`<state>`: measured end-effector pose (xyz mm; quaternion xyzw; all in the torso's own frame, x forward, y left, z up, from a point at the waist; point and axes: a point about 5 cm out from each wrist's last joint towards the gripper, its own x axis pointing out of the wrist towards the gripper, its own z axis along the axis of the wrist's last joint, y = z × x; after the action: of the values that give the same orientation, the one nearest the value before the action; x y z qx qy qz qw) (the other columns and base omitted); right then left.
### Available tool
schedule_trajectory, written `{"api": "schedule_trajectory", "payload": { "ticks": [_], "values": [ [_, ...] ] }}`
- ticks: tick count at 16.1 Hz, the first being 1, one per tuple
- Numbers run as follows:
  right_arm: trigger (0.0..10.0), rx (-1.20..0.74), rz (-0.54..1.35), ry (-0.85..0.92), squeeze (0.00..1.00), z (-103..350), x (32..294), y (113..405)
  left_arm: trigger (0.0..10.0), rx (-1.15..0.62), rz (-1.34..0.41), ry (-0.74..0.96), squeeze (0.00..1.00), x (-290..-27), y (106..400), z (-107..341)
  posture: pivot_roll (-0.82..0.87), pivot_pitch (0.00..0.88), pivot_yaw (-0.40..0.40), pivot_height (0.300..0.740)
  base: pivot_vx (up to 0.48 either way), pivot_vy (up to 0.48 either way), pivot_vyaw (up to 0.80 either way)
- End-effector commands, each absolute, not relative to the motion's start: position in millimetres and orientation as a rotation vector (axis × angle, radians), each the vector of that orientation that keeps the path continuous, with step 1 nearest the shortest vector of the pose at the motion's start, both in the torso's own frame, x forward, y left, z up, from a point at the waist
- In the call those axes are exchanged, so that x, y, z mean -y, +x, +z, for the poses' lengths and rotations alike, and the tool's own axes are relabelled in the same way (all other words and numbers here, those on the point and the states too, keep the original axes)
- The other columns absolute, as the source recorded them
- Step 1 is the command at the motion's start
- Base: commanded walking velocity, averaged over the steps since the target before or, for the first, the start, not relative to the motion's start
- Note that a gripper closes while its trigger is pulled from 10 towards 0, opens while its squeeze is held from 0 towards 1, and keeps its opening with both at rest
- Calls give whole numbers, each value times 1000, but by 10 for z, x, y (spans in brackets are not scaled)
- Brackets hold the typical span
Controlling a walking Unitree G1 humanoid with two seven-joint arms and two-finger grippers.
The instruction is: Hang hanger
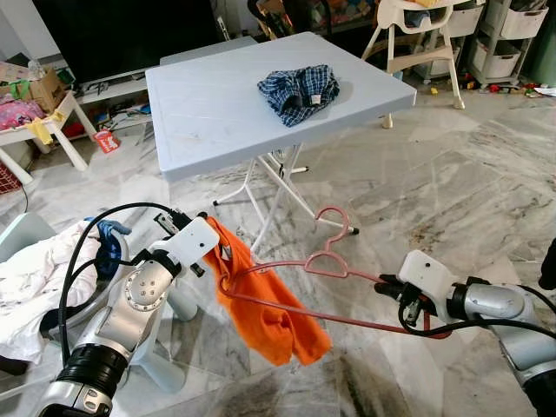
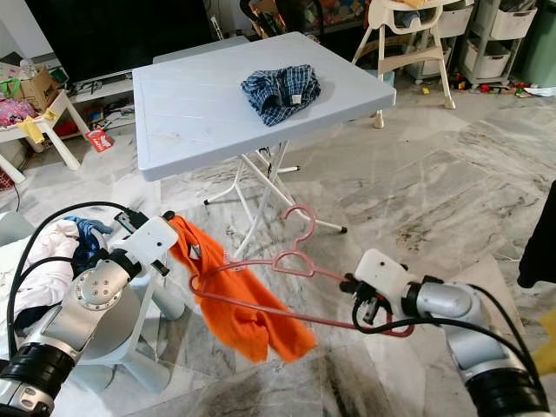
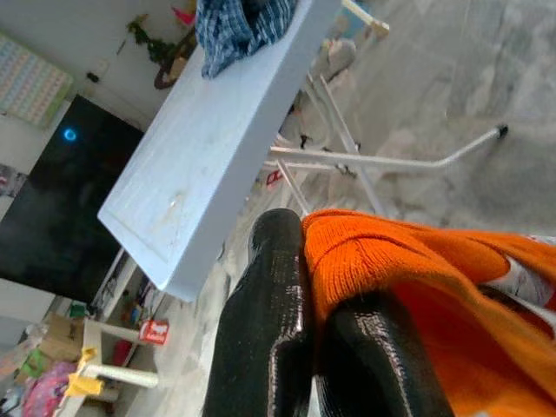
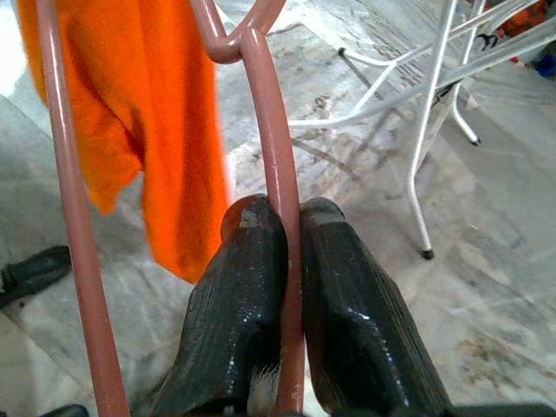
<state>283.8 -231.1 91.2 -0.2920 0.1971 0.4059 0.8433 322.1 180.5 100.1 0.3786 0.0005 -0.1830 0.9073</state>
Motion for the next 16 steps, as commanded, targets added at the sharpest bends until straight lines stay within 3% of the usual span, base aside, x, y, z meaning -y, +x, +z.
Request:
{"api": "schedule_trajectory", "payload": {
  "ticks": [1, 6, 16],
  "values": [
    [10000, -384, 840, -636, 0, 974, 2307, 2892, 10000, -29, -349, 812, 0, -1879, 3247, 996, -68, 0, 167, 740, 0, 0, 0],
    [10000, -329, 807, -654, 0, 911, 2218, 2880, 10000, -80, -415, 789, 0, -1659, 3139, 766, -73, 0, 167, 740, 0, 0, 0],
    [10000, -336, 791, -745, 0, 844, 2313, 2864, 10000, -108, -369, 783, 0, -1818, 3226, 862, -62, 0, 182, 740, 0, 0, 0]
  ]
}}
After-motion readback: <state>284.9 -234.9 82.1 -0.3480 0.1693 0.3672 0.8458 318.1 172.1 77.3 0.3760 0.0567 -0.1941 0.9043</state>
